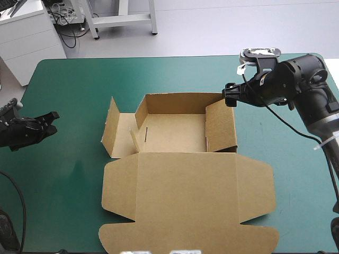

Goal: Fold the box

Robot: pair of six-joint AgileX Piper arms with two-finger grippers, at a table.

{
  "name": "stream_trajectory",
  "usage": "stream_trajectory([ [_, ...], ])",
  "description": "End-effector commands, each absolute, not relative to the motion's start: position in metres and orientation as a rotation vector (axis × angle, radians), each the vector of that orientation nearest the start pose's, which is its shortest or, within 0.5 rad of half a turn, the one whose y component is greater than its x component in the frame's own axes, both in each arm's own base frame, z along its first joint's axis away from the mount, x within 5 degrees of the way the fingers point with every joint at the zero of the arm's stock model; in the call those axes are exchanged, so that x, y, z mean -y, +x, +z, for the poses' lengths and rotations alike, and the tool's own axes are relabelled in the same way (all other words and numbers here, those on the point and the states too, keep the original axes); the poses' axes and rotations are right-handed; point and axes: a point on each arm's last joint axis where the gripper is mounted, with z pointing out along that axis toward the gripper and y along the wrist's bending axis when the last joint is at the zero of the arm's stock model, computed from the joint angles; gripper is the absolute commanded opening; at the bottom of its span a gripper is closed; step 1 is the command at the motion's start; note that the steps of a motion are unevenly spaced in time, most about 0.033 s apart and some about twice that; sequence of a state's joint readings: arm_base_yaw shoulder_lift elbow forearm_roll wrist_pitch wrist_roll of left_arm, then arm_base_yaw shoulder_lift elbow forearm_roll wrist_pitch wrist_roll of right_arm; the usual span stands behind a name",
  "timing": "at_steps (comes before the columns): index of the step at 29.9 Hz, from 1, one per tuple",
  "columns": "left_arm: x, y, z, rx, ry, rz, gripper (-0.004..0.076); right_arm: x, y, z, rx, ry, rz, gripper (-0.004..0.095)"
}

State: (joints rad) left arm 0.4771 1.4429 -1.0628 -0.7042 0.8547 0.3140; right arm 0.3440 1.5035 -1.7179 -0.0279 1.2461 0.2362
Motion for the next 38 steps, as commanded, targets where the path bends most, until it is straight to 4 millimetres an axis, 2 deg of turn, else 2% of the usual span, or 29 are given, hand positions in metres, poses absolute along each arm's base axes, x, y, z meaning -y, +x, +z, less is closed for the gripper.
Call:
stream_trajectory([
  [1, -0.089, 0.279, 0.307, -2.320, -0.624, -0.559, -0.0023, -0.099, 0.288, 0.431, -2.521, -0.115, 0.205, 0.0924],
  [7, -0.089, 0.279, 0.308, -2.317, -0.626, -0.563, -0.0023, -0.114, 0.314, 0.396, -2.639, -0.114, 0.254, 0.0924],
  [14, -0.086, 0.280, 0.308, -2.321, -0.614, -0.564, -0.0023, -0.123, 0.345, 0.352, -2.761, -0.119, 0.192, 0.0922],
  [18, -0.080, 0.282, 0.307, -2.343, -0.567, -0.546, -0.0023, -0.129, 0.355, 0.331, -2.821, -0.116, 0.198, 0.0902],
  [25, -0.078, 0.284, 0.307, -2.338, -0.559, -0.540, -0.0023, -0.130, 0.362, 0.319, -2.847, -0.120, 0.165, 0.0796],
  [32, -0.078, 0.284, 0.307, -2.336, -0.557, -0.543, -0.0023, -0.131, 0.365, 0.311, -2.868, -0.120, 0.157, 0.0647],
  [38, -0.077, 0.284, 0.308, -2.330, -0.564, -0.561, -0.0023, -0.132, 0.366, 0.307, -2.882, -0.119, 0.160, 0.0628],
])
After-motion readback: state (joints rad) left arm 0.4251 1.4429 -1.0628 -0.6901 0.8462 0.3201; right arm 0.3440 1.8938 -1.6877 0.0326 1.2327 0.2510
